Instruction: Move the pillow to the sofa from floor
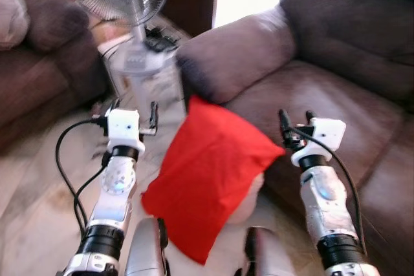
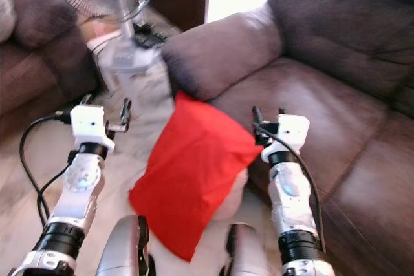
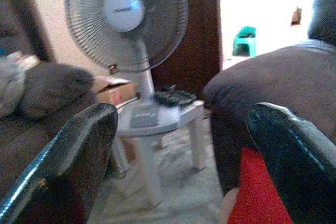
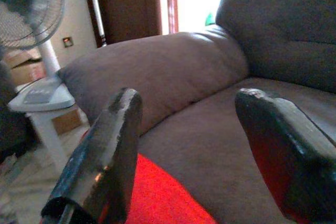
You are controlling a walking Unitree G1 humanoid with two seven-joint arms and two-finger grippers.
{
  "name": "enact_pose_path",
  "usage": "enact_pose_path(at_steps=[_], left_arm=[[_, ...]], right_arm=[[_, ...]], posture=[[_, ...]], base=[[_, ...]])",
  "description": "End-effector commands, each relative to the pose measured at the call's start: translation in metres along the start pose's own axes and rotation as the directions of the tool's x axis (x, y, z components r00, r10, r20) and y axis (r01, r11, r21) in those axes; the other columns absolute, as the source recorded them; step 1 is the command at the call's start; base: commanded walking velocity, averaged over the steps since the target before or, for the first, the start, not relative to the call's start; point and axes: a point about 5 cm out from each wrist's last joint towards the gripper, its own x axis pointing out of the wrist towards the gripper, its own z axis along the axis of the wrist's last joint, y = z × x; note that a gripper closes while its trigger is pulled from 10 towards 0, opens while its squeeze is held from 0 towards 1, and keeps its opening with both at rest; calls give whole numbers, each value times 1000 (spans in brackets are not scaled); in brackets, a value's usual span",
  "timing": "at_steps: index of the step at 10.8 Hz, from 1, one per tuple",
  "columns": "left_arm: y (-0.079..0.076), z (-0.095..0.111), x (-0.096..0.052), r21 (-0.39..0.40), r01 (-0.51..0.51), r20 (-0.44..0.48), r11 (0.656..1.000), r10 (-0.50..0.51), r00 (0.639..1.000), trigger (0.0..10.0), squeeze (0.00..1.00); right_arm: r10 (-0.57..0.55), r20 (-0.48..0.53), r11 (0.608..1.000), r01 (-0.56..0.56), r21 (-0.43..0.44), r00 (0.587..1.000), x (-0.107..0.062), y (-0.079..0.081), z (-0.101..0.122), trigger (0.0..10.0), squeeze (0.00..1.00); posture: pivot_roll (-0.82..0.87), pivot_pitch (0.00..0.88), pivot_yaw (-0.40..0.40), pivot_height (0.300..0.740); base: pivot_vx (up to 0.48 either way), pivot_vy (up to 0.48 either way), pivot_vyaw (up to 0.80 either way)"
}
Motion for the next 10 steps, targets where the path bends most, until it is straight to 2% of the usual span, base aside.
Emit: enact_pose_path(at_steps=[1,5,7,8,10], left_arm=[[2,-3,0,-2,5,-26,1000,-5,1000,10000,0],[-1,-7,-1,-3,24,-55,1000,-24,998,10000,0],[0,-7,1,1,23,-57,1000,-23,998,10000,0],[0,-7,1,0,23,-58,1000,-23,998,10000,0],[0,-7,0,0,23,-65,1000,-23,998,10000,0]], right_arm=[[-4,-10,1000,4,16,1000,-1,1,-2,10000,0],[-7,-31,1000,7,16,999,-2,0,-5,10000,0],[13,-26,1000,-14,-25,1000,-1,2,-4,10000,0],[-2,-24,1000,3,8,1000,-1,1,-3,10000,0],[-10,-29,1000,10,6,1000,0,-1,-3,10000,0]], posture=[[-17,86,-36,586],[-17,86,-36,586],[-19,88,-35,586],[-20,88,-35,586],[-19,85,-36,586]], base=[[0,0,0],[0,0,0],[0,0,800],[0,0,0],[249,0,0]])
